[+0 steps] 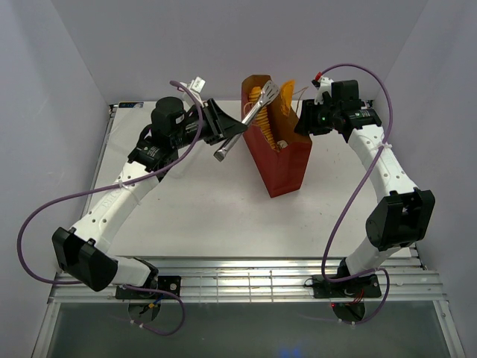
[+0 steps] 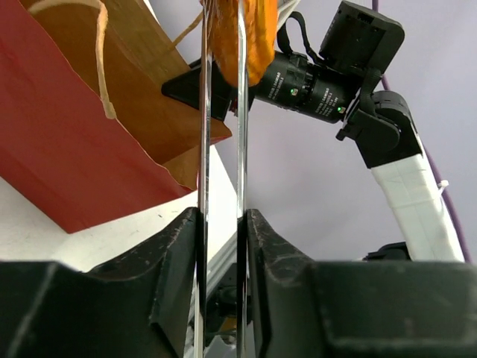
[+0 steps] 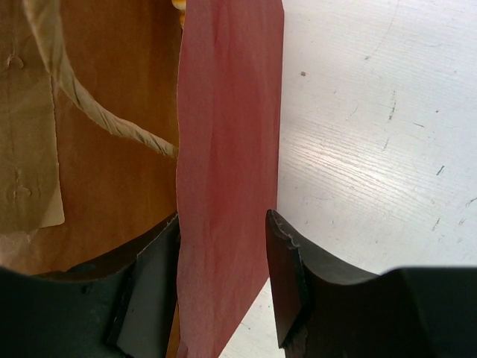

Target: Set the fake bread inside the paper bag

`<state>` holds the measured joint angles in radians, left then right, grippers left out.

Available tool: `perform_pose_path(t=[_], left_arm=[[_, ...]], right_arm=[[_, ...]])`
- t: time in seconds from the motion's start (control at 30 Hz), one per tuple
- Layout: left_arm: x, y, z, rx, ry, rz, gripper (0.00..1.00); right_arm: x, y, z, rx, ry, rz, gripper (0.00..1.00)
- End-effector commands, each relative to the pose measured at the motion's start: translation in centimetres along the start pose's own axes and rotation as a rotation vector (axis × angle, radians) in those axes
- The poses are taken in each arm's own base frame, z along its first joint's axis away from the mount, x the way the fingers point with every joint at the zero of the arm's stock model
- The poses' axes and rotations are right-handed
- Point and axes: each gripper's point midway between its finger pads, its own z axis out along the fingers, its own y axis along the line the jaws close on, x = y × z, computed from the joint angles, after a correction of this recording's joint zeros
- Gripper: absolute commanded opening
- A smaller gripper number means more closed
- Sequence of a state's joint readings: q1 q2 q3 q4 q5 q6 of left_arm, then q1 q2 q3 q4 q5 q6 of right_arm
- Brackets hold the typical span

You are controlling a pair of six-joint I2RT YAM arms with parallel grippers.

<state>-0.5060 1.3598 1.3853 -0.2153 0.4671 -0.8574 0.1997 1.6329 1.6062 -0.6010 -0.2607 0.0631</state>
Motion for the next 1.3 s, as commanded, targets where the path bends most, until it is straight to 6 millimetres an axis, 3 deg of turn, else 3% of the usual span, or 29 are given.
perform_pose_path(t=[0.0, 0.3, 0.5, 0.7, 0.8, 1.0, 1.27], left_arm=[[-2.1, -2.7, -1.0, 0.048, -0.081, 0.048, 0.43], [-2.4, -2.3, -0.7, 0.029, -0.084, 0.052, 0.48], [-4.0, -3.3, -1.9, -0.001, -0.143, 0.094, 0.47], [-6.3, -4.8, -6.0, -0.077, -0.274, 0.185, 0.46], [-7.0, -4.2, -8.3, -0.157, -0.342, 0.22, 0.46], [-5.6, 0.4, -9.9, -0.333, -0.357, 0.241, 0.46], [-0.4, 9.1, -7.3, -0.465, -0.241, 0.213, 0.42]], right_arm=[[-1.9, 0.6, -1.6, 0.003, -0.066, -0.034, 0.52], [-2.1, 0.6, -1.7, 0.005, -0.066, -0.039, 0.52], [-2.3, 0.5, -1.7, 0.011, -0.067, -0.045, 0.52], [-2.4, 0.6, -1.8, 0.006, -0.069, -0.046, 0.52], [-2.5, 0.7, -1.8, 0.005, -0.07, -0.04, 0.52], [-2.7, 1.2, -2.4, -0.015, -0.08, -0.036, 0.57], [-3.8, 2.6, -4.3, -0.046, -0.125, -0.032, 0.86]])
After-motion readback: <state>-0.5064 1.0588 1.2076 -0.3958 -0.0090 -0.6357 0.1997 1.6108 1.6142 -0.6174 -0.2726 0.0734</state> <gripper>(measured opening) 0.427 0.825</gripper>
